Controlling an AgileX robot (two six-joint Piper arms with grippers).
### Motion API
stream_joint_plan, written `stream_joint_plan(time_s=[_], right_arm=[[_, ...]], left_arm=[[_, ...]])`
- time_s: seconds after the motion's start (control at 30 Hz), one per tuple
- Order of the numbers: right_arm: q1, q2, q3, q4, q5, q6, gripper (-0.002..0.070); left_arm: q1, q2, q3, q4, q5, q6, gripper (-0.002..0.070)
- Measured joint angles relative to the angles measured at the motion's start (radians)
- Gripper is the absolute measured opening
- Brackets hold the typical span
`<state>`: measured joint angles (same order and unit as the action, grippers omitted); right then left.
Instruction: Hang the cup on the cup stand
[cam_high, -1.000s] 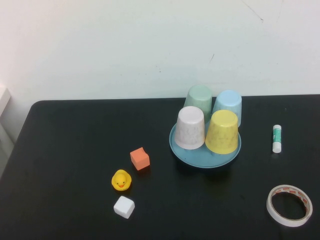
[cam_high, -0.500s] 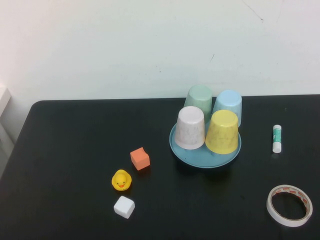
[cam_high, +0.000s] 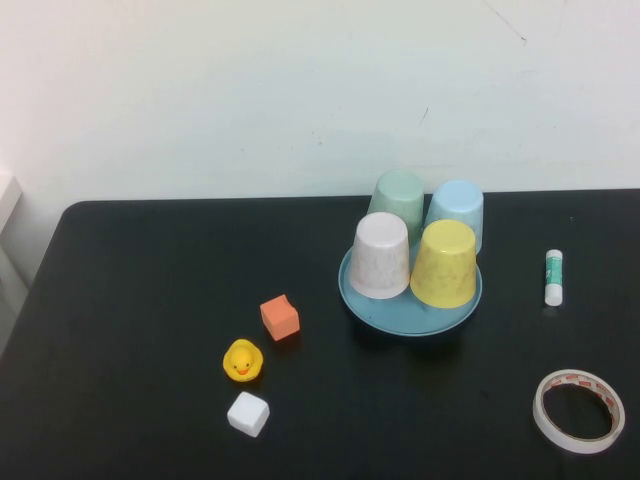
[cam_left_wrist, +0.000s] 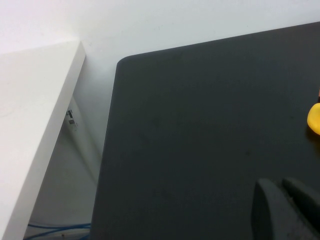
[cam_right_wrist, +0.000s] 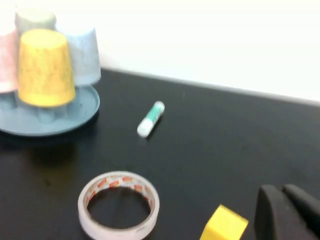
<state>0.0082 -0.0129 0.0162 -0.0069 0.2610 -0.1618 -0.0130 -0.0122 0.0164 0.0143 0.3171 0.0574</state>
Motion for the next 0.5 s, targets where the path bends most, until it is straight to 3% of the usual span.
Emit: stream_joint_plan(time_s=[0.17, 0.5], right_arm=[[0.0, 0.0, 0.008, -0.05, 0.061, 0.109, -0.0001], [0.0, 0.0, 0.002, -0.063, 0.085, 0.162, -0.0001]], left_arm=[[0.0, 0.0, 0.0, 0.0, 0.0, 0.0, 0.0], [0.0, 0.0, 0.0, -0.002, 0.0, 0.0, 0.0]])
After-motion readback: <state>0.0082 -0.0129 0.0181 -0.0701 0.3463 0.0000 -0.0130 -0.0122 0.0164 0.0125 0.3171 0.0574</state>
